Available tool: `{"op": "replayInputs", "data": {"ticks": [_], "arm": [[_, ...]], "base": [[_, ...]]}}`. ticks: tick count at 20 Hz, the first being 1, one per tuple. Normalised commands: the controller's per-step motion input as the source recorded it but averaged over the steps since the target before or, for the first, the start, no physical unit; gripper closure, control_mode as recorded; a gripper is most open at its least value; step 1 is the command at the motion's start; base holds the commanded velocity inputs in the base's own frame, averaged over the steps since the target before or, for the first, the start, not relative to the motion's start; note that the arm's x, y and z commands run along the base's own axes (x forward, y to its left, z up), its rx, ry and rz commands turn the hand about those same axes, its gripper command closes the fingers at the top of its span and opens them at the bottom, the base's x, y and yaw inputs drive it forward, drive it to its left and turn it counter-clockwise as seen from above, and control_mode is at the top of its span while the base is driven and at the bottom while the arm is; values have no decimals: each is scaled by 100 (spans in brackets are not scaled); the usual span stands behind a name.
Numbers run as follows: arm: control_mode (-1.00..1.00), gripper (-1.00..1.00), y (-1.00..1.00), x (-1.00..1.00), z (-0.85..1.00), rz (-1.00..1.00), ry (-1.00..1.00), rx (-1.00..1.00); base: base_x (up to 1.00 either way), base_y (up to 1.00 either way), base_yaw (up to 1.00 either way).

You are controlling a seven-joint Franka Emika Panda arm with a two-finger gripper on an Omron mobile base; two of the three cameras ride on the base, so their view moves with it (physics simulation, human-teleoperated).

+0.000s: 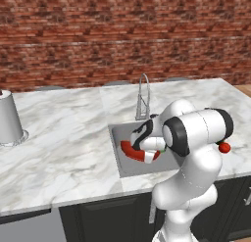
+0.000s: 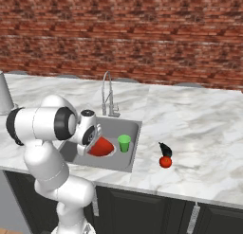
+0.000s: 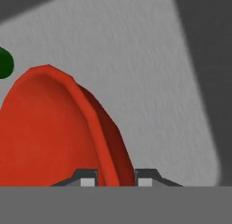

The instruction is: Remove the tomato and eggplant from the sink. Then move the bowl and cup from the counter to the sink for washing.

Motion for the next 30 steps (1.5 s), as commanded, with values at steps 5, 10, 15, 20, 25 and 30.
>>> {"op": "replayInputs", "data": {"ticks": [5, 10, 15, 20, 25, 30], "arm": [[-100, 100, -1, 13, -9, 0, -1, 0], [-100, 100, -7, 16, -9, 0, 0, -2], [-100, 100, -9, 17, -7, 0, 0, -3], [-100, 100, -7, 17, -8, 0, 0, -3], [-100, 100, 0, 3, -11, 0, 0, 0], [-100, 100, 0, 3, -14, 0, 0, 0]], "base": [[0, 0, 0], [0, 0, 0], [0, 0, 0], [0, 0, 0], [0, 0, 0], [0, 0, 0]]}}
